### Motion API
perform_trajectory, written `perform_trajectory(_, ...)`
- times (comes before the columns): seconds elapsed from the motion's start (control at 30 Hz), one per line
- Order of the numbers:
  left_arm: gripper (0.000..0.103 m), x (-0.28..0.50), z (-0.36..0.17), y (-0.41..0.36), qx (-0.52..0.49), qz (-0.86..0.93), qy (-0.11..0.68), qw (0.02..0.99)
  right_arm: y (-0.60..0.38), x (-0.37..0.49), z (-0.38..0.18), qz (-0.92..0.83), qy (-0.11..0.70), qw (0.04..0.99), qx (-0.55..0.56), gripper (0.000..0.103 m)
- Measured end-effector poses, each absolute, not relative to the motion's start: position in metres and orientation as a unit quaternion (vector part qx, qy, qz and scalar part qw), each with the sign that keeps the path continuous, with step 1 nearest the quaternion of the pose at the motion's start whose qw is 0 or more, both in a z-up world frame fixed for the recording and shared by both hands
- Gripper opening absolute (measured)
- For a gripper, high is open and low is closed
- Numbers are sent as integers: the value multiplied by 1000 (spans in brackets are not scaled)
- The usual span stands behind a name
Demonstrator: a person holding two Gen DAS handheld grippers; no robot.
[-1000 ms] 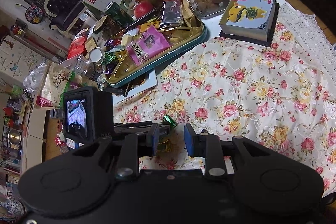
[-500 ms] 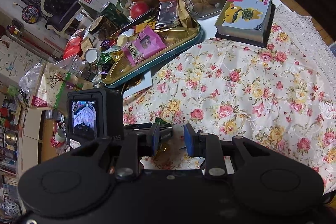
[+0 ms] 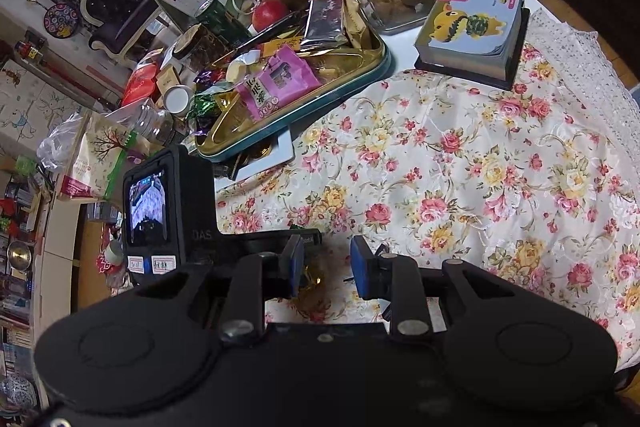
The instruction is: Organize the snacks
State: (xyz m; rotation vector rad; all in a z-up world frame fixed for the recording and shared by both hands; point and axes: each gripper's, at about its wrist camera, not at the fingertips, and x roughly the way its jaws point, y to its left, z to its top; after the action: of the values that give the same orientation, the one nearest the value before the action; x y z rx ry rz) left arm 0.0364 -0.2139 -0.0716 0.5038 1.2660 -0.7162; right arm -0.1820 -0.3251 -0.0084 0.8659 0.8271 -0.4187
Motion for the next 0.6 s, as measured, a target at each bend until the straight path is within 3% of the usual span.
perform_trajectory(0.37, 37, 35, -5, -182, 212, -291, 566, 741, -326, -177, -29, -204, 415, 800, 382, 29)
perform_trajectory(0.6, 37, 29, 24, -145, 224, -270, 570, 743, -323, -165, -65, -188, 454, 783, 381, 35)
